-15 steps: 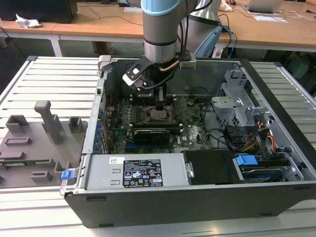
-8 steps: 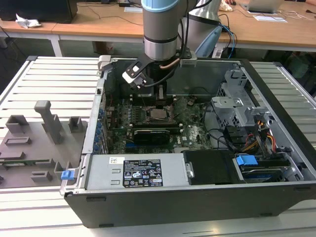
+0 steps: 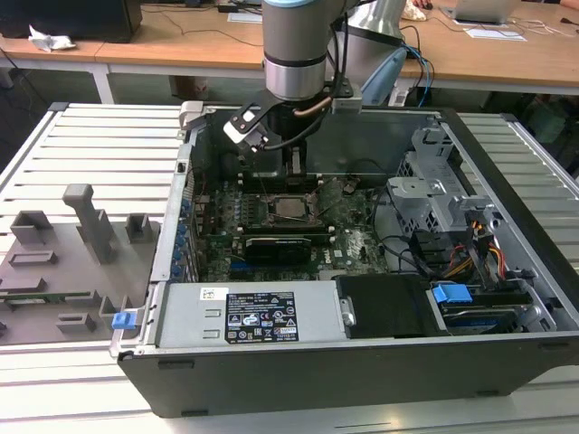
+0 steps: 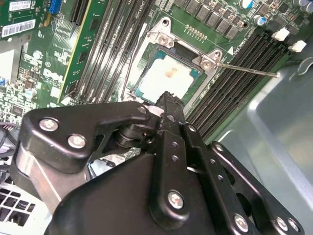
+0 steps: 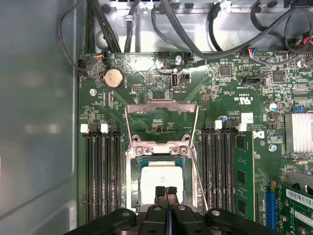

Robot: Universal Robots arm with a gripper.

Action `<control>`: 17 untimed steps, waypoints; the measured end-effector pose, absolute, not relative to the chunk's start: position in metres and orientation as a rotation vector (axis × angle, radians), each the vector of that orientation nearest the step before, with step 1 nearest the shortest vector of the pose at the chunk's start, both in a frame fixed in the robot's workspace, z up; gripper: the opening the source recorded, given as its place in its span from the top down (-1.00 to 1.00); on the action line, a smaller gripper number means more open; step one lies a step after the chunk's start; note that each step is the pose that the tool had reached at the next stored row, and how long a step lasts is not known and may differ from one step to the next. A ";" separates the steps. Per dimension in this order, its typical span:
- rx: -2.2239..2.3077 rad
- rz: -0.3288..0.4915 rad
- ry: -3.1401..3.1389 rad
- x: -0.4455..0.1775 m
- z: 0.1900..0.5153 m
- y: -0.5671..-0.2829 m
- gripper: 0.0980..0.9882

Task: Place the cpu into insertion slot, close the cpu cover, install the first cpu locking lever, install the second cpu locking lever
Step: 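Close the cpu cover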

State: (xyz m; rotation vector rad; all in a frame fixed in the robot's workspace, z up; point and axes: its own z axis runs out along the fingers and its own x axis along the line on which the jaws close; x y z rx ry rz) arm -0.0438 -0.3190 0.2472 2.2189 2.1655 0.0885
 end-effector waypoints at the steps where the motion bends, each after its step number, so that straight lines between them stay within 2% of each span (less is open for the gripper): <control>1: 2.219 0.088 2.166 -0.044 0.249 -0.319 0.98; 17: 2.218 0.087 2.165 -0.042 0.283 -0.318 0.98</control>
